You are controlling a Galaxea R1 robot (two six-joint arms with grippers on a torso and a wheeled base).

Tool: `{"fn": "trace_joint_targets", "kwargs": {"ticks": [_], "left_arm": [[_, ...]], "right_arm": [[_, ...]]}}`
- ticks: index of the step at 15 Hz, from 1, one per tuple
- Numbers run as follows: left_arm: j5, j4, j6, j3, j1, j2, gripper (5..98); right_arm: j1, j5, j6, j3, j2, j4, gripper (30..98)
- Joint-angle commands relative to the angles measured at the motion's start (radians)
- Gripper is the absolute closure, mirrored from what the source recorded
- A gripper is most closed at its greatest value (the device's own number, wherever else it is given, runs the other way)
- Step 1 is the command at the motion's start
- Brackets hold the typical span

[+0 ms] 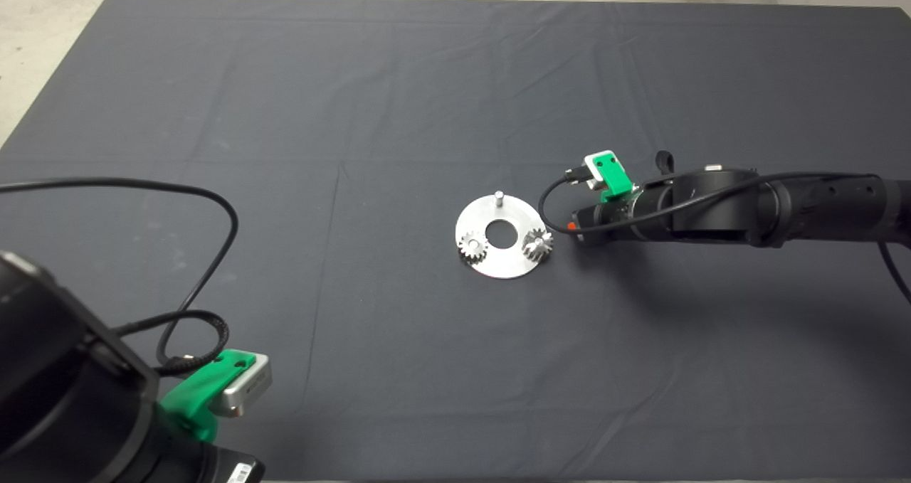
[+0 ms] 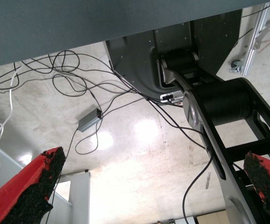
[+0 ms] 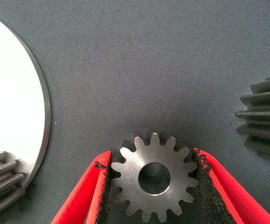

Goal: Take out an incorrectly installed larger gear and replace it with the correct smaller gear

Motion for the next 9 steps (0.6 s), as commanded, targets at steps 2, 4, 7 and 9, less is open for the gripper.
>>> {"fn": "trace_joint_targets", "kwargs": {"ticks": [2,4,7,9], "left_arm": [[0.005,-0.016,-0.004,0.015,-0.007,0.001,5.4],[0.006,-0.016,-0.004,0.015,-0.007,0.007,5.4],[0.005,-0.016,-0.004,0.015,-0.007,0.007,5.4],[0.005,-0.016,-0.004,0.015,-0.007,0.007,5.4]], "right_arm": [[-0.018,0.019,0.002,-0.010,-0.011,-0.020,85.4],[-0.017,0.019,0.000,-0.004,-0.011,-0.020,86.0],[-0.001,0.019,-0.003,0.026,-0.009,-0.009,87.0],[0.054,0.016,-0.004,0.032,-0.003,0.001,87.2]]}}
